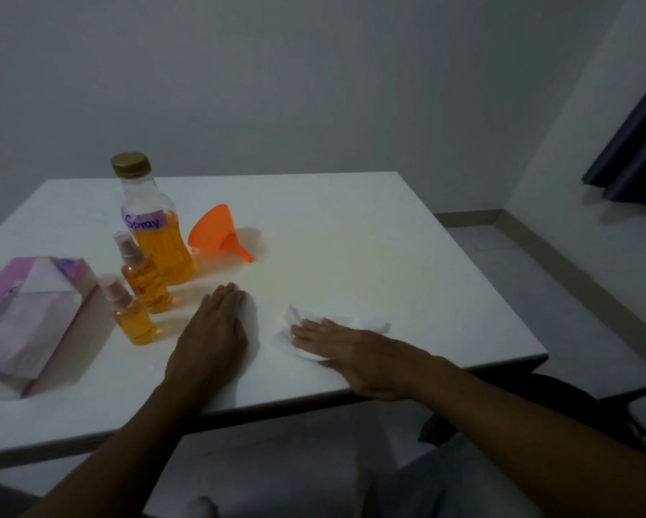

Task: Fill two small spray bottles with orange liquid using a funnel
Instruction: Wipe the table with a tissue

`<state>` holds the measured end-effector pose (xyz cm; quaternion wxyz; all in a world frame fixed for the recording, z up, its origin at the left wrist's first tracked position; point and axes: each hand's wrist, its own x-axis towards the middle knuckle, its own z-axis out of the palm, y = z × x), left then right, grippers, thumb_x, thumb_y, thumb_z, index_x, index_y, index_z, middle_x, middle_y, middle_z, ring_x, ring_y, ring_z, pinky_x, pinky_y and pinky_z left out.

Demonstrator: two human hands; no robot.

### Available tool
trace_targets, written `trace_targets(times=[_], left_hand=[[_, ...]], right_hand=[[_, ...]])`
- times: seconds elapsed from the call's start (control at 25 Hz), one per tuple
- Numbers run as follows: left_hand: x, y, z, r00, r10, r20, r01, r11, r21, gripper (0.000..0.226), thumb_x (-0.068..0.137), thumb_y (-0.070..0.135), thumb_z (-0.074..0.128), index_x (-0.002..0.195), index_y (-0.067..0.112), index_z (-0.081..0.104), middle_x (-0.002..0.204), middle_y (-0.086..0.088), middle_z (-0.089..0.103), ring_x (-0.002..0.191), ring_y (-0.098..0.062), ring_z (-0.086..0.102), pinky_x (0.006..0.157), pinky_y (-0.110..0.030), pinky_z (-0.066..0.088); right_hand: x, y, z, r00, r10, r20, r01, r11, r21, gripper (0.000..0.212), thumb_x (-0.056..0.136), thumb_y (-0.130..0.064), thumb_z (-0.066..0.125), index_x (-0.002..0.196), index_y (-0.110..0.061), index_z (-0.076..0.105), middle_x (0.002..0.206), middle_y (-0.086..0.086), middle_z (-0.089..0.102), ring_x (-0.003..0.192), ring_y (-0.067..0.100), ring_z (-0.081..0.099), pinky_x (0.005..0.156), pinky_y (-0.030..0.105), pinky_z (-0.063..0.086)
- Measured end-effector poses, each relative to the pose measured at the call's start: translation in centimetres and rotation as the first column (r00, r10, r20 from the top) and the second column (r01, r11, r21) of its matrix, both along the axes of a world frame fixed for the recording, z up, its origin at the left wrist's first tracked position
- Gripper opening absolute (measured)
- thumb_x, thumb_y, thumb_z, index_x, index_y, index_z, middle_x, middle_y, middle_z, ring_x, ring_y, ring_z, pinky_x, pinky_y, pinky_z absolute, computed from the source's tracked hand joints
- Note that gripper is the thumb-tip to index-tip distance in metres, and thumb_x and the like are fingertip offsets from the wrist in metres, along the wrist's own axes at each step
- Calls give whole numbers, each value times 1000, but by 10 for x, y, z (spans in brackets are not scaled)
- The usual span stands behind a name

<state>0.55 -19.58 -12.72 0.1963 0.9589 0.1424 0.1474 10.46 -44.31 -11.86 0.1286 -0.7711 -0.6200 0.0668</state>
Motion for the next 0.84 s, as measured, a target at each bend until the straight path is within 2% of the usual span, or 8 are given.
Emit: trace_targets(times=[0.12, 0.24, 0.32, 0.44, 0.48, 0.64, 0.72, 0.84], left_hand=[[-1, -2, 2, 1000, 14, 9, -14, 1000, -12, 46, 99, 19, 37, 144, 13, 38, 154, -7, 34, 144, -21, 24, 119, -40, 19], [-3, -2, 1, 1000, 0, 18, 0, 1000, 7, 46, 98, 16, 40, 143, 12, 39, 153, -9, 35, 144, -21, 26, 118, -38, 17], [-3, -3, 0, 1000, 3, 18, -3, 1000, 4, 46, 98, 17, 40, 143, 12, 39, 153, -8, 35, 144, -21, 26, 118, -38, 17], [-1, -1, -1, 1000, 11, 15, -11, 1000, 5, 46, 98, 17, 41, 144, 12, 38, 153, -8, 35, 144, -22, 25, 118, -38, 18], [0, -1, -2, 1000, 19, 5, -19, 1000, 4, 47, 98, 18, 40, 144, 13, 38, 154, -8, 34, 144, -22, 25, 118, -40, 19], [0, -4, 0, 999, 28, -25, -28, 1000, 13, 47, 99, 19, 38, 145, 12, 35, 155, -8, 32, 145, -22, 24, 118, -43, 21], [-3, -9, 7, 999, 20, -31, -20, 1000, -4, 47, 99, 16, 36, 146, 11, 34, 155, -9, 31, 145, -22, 22, 118, -42, 19], [-9, -21, 15, 1000, 16, -26, -16, 1000, 22, 49, 96, 14, 45, 144, 9, 37, 152, -11, 35, 143, -26, 27, 115, -45, 24]], right_hand=[[18, -42, 3, 997, -61, 53, 64, 997, -44, 76, 91, 13, 51, 157, -9, 21, 166, 5, 15, 154, 17, 14, 126, 35, 12], [57, -90, 11, 891, -454, 5, 450, 881, -148, 80, 95, 14, 29, 159, -33, 11, 166, -10, 2, 154, 14, 4, 126, 47, 7], [80, -112, 11, 748, -663, -39, 652, 744, -146, 84, 93, 16, 25, 159, -34, 12, 167, -9, 4, 155, 18, 5, 125, 36, -2], [82, -89, 1, 601, -794, -85, 796, 605, -22, 68, 98, 10, 31, 159, -15, 13, 168, 6, 10, 155, 20, 7, 120, 23, -4], [73, -68, -5, 617, -780, -102, 785, 619, 22, 64, 100, 6, 34, 158, -13, 14, 167, 8, 13, 155, 22, 9, 121, 25, -3], [16, -5, -12, 880, -432, -198, 453, 889, 74, 56, 103, 4, 40, 156, -10, 25, 163, 5, 20, 153, 18, 14, 122, 20, 0], [3, -9, 1, 873, -358, -331, 395, 918, 48, 56, 103, 4, 41, 155, -15, 29, 158, -4, 20, 147, 9, 16, 118, 11, 4], [-2, -37, 27, 755, -420, -504, 557, 816, 154, 45, 105, -11, 47, 148, -23, 45, 151, -3, 43, 140, 10, 41, 115, 12, 26]])
